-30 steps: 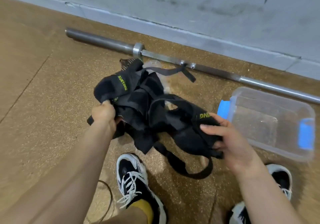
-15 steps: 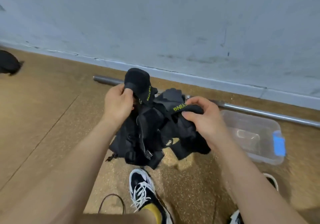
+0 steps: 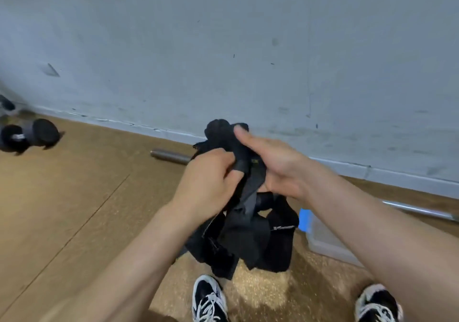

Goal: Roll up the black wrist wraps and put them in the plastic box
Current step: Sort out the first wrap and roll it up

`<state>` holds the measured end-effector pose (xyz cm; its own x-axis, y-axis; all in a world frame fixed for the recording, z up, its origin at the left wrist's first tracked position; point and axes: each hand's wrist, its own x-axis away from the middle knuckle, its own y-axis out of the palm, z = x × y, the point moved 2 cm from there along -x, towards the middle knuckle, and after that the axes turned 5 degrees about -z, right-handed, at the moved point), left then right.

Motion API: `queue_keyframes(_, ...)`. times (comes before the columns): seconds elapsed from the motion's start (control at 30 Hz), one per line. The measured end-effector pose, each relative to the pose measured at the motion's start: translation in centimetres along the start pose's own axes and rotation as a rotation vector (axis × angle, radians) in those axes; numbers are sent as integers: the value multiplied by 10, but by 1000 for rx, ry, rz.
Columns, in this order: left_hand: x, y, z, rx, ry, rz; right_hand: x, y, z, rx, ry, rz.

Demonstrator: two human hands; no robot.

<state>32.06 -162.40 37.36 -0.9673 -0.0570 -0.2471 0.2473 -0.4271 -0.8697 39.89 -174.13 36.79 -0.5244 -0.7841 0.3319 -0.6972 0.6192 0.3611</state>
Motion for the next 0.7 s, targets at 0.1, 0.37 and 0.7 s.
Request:
queue_keyframes(0.1, 0, 15, 16, -276, 101, -143, -6, -4, 2, 200, -6, 178)
queue_keyframes(0.37, -13, 19, -6, 112, -245, 89, -31, -26, -11, 369, -133, 346)
queue_keyframes(0.7, -44, -10, -41, 631, -226, -35, -45, -13, -62, 441, -323, 424)
